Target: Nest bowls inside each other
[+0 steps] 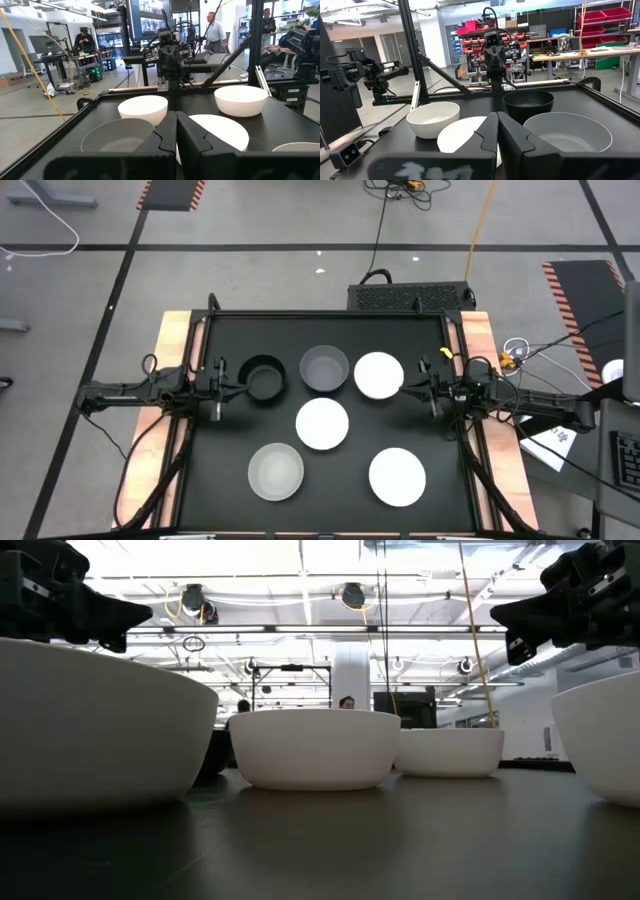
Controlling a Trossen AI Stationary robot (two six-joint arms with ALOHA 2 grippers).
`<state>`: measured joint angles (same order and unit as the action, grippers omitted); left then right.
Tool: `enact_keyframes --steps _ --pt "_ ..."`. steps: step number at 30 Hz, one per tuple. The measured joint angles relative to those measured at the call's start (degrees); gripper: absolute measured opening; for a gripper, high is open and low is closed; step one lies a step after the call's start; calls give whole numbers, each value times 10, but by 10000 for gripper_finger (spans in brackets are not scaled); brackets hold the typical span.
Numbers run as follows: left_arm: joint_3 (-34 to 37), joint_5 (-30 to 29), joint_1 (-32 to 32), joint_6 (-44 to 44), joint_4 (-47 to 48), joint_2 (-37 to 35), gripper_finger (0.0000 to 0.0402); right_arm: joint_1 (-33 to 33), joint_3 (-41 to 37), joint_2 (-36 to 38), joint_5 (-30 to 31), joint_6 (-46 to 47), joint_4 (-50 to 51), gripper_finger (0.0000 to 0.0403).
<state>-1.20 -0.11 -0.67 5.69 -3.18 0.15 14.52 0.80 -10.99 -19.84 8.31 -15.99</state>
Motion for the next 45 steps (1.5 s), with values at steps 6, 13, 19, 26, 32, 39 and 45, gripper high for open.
enact_keyframes --steps 6,13,19,26,32,39,45 --pt "0 0 0 0 0 0 8 0 0 0 0 0 0 0" --pt "0 0 0 0 0 0 8 0 0 0 0 0 0 0" --pt "0 0 0 0 0 0 8 0 0 0 0 0 0 0" --pt "0 0 0 0 0 0 8 0 0 0 0 0 0 0" --pt "0 0 0 0 -4 0 8 0 0 0 0 0 0 0" --pt "0 0 0 -27 -44 0 8 0 0 0 0 0 0 0" --pt "0 -3 0 -134 -85 0 8 0 0 0 0 0 0 0"
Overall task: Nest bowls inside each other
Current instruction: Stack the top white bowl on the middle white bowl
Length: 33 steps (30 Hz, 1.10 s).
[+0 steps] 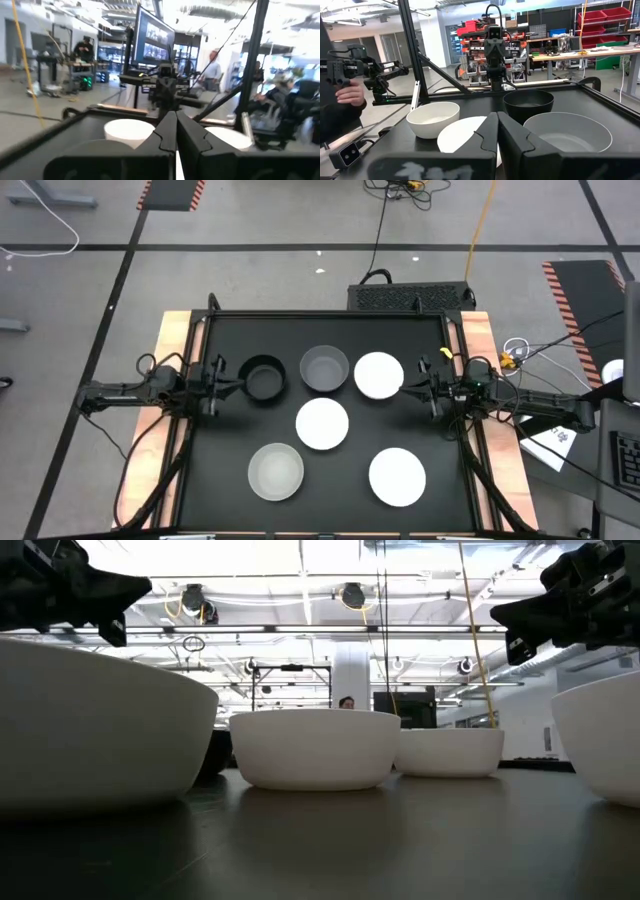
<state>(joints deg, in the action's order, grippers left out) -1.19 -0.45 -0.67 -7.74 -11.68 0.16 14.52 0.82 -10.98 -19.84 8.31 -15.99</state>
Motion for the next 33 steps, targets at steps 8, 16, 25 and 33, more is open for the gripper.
enact_keyframes --steps 8,16,25,33 --pt "0 4 0 -11 -9 0 8 0 0 0 2 -15 0 0" --pt "0 3 0 50 -21 0 8 0 0 0 2 -15 0 0" --pt "-21 -60 0 102 -25 1 8 0 0 0 2 20 -37 0" --pt "-109 -61 0 112 101 2 8 0 0 0 2 13 -106 0"
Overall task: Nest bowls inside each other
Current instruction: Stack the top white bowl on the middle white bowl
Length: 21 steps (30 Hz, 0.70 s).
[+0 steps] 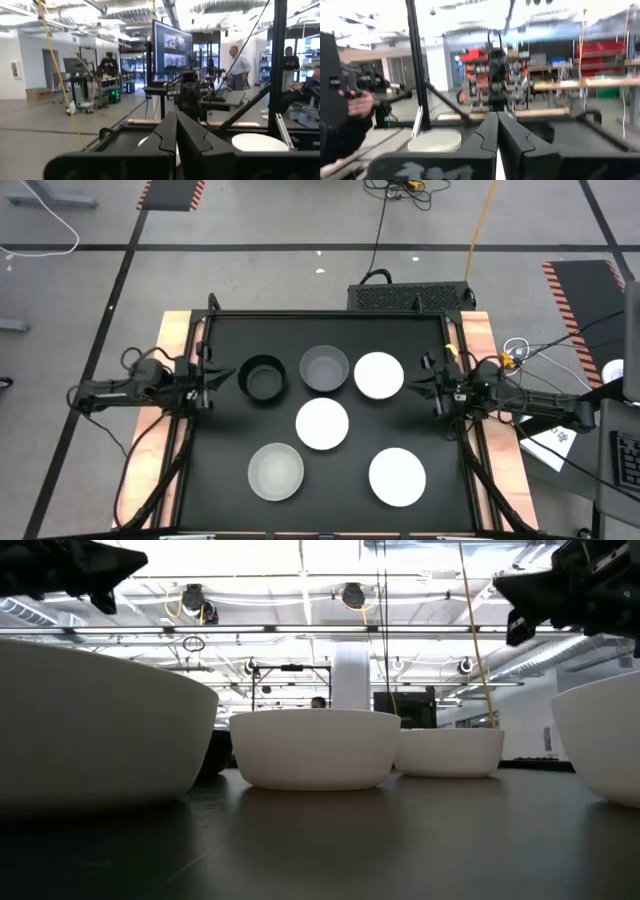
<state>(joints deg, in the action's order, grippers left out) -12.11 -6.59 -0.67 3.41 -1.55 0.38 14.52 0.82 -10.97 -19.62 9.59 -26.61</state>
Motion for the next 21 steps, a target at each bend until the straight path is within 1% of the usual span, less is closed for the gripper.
enact_keyframes --steps 3,4,7,9,10,14,18,21 --pt "-31 0 0 -1 54 0 8 0 1 0 4 1 -15 0" --pt "-40 -2 0 -1 71 0 8 0 4 0 14 2 -15 0" --pt "-58 -29 0 -12 106 0 8 4 22 -5 65 2 39 0" --pt "-64 -40 0 -16 120 0 8 10 31 -12 86 2 79 0" --pt "-64 -40 0 -16 124 0 8 13 37 -18 91 2 94 0" --pt "-57 -40 0 -21 137 10 8 22 41 -44 91 -3 89 0" --pt "-35 -40 0 -38 149 20 8 24 41 -60 90 -22 89 0" --pt "-15 -40 0 -51 147 22 8 24 35 -65 89 -32 63 0"
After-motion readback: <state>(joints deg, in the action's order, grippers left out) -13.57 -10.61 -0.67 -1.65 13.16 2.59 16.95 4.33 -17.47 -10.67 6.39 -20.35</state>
